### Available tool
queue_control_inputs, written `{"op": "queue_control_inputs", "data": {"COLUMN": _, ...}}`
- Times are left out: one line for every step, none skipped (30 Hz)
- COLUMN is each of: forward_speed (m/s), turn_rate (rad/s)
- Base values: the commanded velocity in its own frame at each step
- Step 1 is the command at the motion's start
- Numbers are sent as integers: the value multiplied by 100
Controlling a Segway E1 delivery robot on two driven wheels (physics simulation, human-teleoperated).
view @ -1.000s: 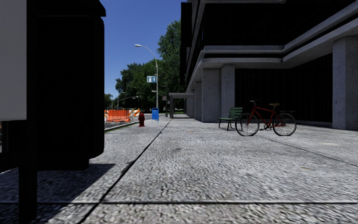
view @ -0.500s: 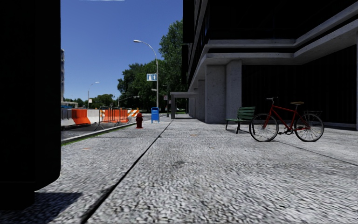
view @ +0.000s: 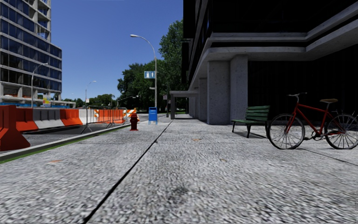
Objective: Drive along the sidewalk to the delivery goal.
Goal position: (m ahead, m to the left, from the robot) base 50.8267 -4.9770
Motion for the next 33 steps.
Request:
{"op": "queue_control_inputs", "data": {"forward_speed": 200, "turn_rate": 0}}
{"op": "queue_control_inputs", "data": {"forward_speed": 200, "turn_rate": 0}}
{"op": "queue_control_inputs", "data": {"forward_speed": 200, "turn_rate": 0}}
{"op": "queue_control_inputs", "data": {"forward_speed": 200, "turn_rate": 0}}
{"op": "queue_control_inputs", "data": {"forward_speed": 200, "turn_rate": 0}}
{"op": "queue_control_inputs", "data": {"forward_speed": 200, "turn_rate": 0}}
{"op": "queue_control_inputs", "data": {"forward_speed": 200, "turn_rate": 0}}
{"op": "queue_control_inputs", "data": {"forward_speed": 200, "turn_rate": 0}}
{"op": "queue_control_inputs", "data": {"forward_speed": 200, "turn_rate": 0}}
{"op": "queue_control_inputs", "data": {"forward_speed": 200, "turn_rate": 0}}
{"op": "queue_control_inputs", "data": {"forward_speed": 200, "turn_rate": 0}}
{"op": "queue_control_inputs", "data": {"forward_speed": 200, "turn_rate": 0}}
{"op": "queue_control_inputs", "data": {"forward_speed": 200, "turn_rate": 0}}
{"op": "queue_control_inputs", "data": {"forward_speed": 200, "turn_rate": 0}}
{"op": "queue_control_inputs", "data": {"forward_speed": 200, "turn_rate": 0}}
{"op": "queue_control_inputs", "data": {"forward_speed": 200, "turn_rate": 0}}
{"op": "queue_control_inputs", "data": {"forward_speed": 200, "turn_rate": 0}}
{"op": "queue_control_inputs", "data": {"forward_speed": 200, "turn_rate": 0}}
{"op": "queue_control_inputs", "data": {"forward_speed": 200, "turn_rate": 0}}
{"op": "queue_control_inputs", "data": {"forward_speed": 200, "turn_rate": 0}}
{"op": "queue_control_inputs", "data": {"forward_speed": 200, "turn_rate": 0}}
{"op": "queue_control_inputs", "data": {"forward_speed": 200, "turn_rate": 0}}
{"op": "queue_control_inputs", "data": {"forward_speed": 200, "turn_rate": 0}}
{"op": "queue_control_inputs", "data": {"forward_speed": 200, "turn_rate": 0}}
{"op": "queue_control_inputs", "data": {"forward_speed": 200, "turn_rate": 0}}
{"op": "queue_control_inputs", "data": {"forward_speed": 200, "turn_rate": 0}}
{"op": "queue_control_inputs", "data": {"forward_speed": 200, "turn_rate": 0}}
{"op": "queue_control_inputs", "data": {"forward_speed": 200, "turn_rate": 0}}
{"op": "queue_control_inputs", "data": {"forward_speed": 200, "turn_rate": 0}}
{"op": "queue_control_inputs", "data": {"forward_speed": 200, "turn_rate": 0}}
{"op": "queue_control_inputs", "data": {"forward_speed": 200, "turn_rate": 0}}
{"op": "queue_control_inputs", "data": {"forward_speed": 200, "turn_rate": 0}}
{"op": "queue_control_inputs", "data": {"forward_speed": 200, "turn_rate": 0}}
